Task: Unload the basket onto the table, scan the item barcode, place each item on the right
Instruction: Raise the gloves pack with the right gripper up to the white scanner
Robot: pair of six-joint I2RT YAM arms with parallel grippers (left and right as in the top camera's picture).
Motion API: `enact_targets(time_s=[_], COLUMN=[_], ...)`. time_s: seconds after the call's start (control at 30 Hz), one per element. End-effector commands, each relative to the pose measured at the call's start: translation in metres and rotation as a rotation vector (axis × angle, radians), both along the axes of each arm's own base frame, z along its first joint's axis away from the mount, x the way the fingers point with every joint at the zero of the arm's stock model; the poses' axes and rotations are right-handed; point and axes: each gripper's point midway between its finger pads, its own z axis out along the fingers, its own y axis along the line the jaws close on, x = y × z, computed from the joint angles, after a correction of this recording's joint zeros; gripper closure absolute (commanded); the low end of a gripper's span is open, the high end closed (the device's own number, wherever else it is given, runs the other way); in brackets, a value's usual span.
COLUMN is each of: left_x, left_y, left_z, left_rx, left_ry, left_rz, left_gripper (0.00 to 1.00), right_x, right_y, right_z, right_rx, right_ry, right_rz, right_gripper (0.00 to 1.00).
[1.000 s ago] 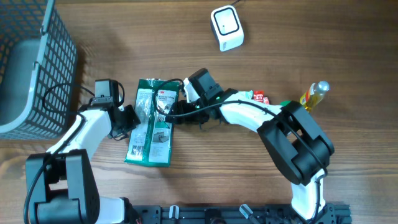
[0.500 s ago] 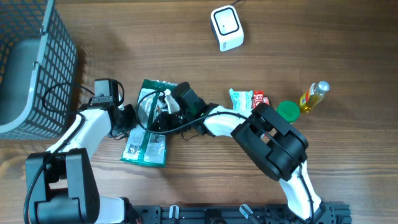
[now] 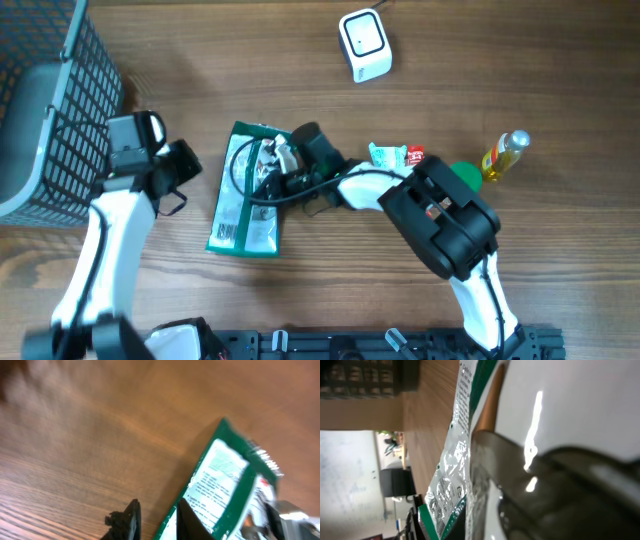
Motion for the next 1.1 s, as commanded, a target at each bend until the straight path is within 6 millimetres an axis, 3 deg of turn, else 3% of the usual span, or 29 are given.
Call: enact_targets(time_s=[0.0, 0.07, 0.13, 0.33, 0.43, 0.47, 0.5, 0.77, 0.93, 1.07], left_x=[0.006, 0.006, 0.007, 0.01, 0.012, 0.013, 0.013, 0.005, 0.005, 0.005], left_y=[0.008, 0.008, 0.008, -0.002, 0.002, 0.006, 0.01, 0.008, 0.008, 0.008], left_z=[0.055, 0.065, 0.066, 0.063, 0.063, 0.063, 0.062, 0.054, 0.054, 0.054], left_rx=[0.076, 0.083, 0.084, 0.115, 0.152, 0.167, 0.179, 0.171, 0.172, 0.171], left_ry=[-0.168, -0.202, -0.206, -0.199, -0.2, -0.2, -0.193, -0.15, -0.15, -0.15], left_rz=[-0.018, -0.017, -0.017, -0.073, -0.056, -0.043, -0.031, -0.036, -0.036, -0.036], left_gripper=[0.73, 0.6, 0.34, 0.37, 0.3, 0.06, 0.0, 0.0, 0.0, 0.0], right_x=[0.007, 0.02, 0.03, 0.045, 0.043, 0.043, 0.045, 0.101, 0.144, 0.18], right_y=[-0.01, -0.02, -0.034, -0.09, -0.096, -0.097, -0.099, -0.128, -0.148, -0.16], right_z=[0.045, 0.084, 0.117, 0.216, 0.242, 0.249, 0.257, 0.286, 0.315, 0.303], right_rx=[0.1, 0.101, 0.07, -0.199, -0.249, -0.255, -0.266, -0.562, -0.813, -1.036], right_ry=[-0.179, -0.31, -0.441, -0.828, -0.924, -0.964, -1.01, -1.381, -1.641, -1.717], right_rz=[0.098, 0.08, 0.053, -0.004, 0.07, 0.096, 0.118, 0.07, 0.01, 0.012], right_gripper=[0.95, 0.96, 0.96, 0.96, 0.96, 0.96, 0.96, 0.96, 0.96, 0.96])
